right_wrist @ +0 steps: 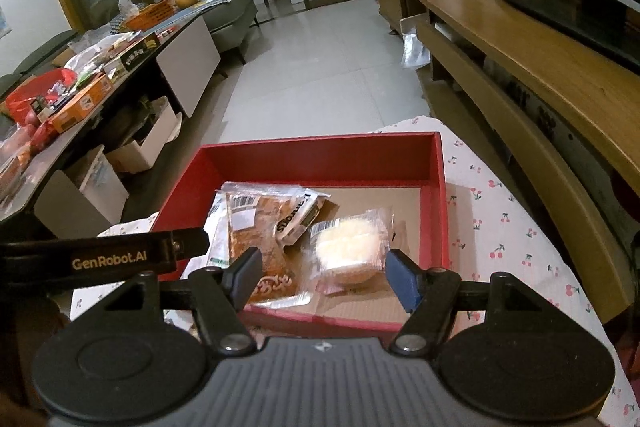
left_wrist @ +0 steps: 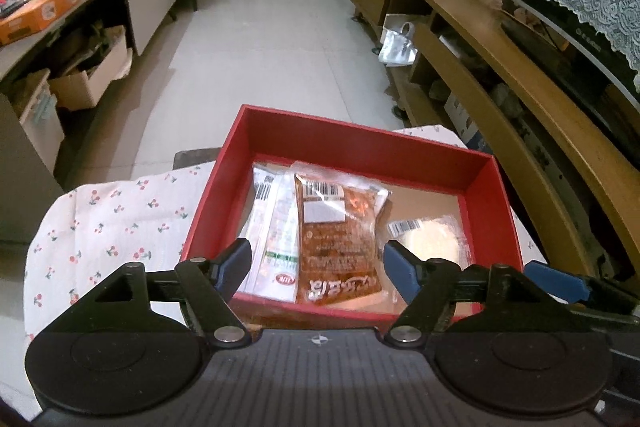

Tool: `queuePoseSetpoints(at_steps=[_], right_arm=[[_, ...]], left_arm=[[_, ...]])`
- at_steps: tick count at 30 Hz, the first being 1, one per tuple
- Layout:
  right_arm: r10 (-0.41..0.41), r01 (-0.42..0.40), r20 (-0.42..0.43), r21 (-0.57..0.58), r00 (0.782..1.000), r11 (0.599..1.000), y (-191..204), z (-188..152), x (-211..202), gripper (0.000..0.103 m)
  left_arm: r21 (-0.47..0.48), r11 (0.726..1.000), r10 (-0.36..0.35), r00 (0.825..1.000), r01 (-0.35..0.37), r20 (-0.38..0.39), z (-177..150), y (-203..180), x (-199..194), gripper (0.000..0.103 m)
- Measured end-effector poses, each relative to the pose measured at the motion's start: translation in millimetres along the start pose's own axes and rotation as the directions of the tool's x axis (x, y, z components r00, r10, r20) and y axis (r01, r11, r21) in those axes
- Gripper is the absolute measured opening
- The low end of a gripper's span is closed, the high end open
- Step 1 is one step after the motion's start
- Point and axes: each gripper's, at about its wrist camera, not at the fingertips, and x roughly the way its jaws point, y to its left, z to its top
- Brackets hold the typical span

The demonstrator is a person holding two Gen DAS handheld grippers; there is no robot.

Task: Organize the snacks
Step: 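Move both grippers back over the remaining snacks on the table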

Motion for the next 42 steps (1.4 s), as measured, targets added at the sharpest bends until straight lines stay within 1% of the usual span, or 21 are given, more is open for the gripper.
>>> queuePoseSetpoints(at_steps=[17, 27, 33, 38, 40, 42], right_arm=[[0.034, -0.034, -0.027, -0.016, 0.999, 0.999, 8.1, -18.1, -14.2, 0.074], [0.044, -0.045, -0.050, -0.030, 0.998, 0.999, 10.1, -24.0, -16.5, 0.074], [0.083, -0.090, -0.103, -0.062, 0.991, 0.994, 13.9, -37.0, -18.8, 0.074], [0.117, -0.132, -0.164, -0.080, 0.979, 0.988, 20.3, -50.4, -15.4, 0.074], [0.120, -0.143, -0.193, -0.109, 0.974, 0.984, 24.2, -55.9, -12.3, 0.074], [0.104, -0.142, -0.229, -0.156, 0.968, 0.977, 27.4, -63.4, -6.2, 0.074]], left_arm=[[0.004, 1.000, -0.006, 1.000, 0.006, -0.012, -19.5, 7.9, -19.1, 0.078], [0.017, 1.000, -0.004, 1.000, 0.005, -0.024, -28.6, 8.6, -24.5, 0.076], [0.055, 0.998, -0.005, 0.999, 0.008, -0.047, -44.3, 15.2, -31.0, 0.076], [0.088, 0.996, -0.002, 0.997, 0.009, -0.080, -57.8, 23.5, -32.0, 0.077], [0.086, 0.996, -0.012, 0.995, 0.020, -0.097, -62.4, 30.3, -31.6, 0.081], [0.069, 0.997, -0.034, 0.994, 0.041, -0.104, -65.5, 38.4, -33.9, 0.082]])
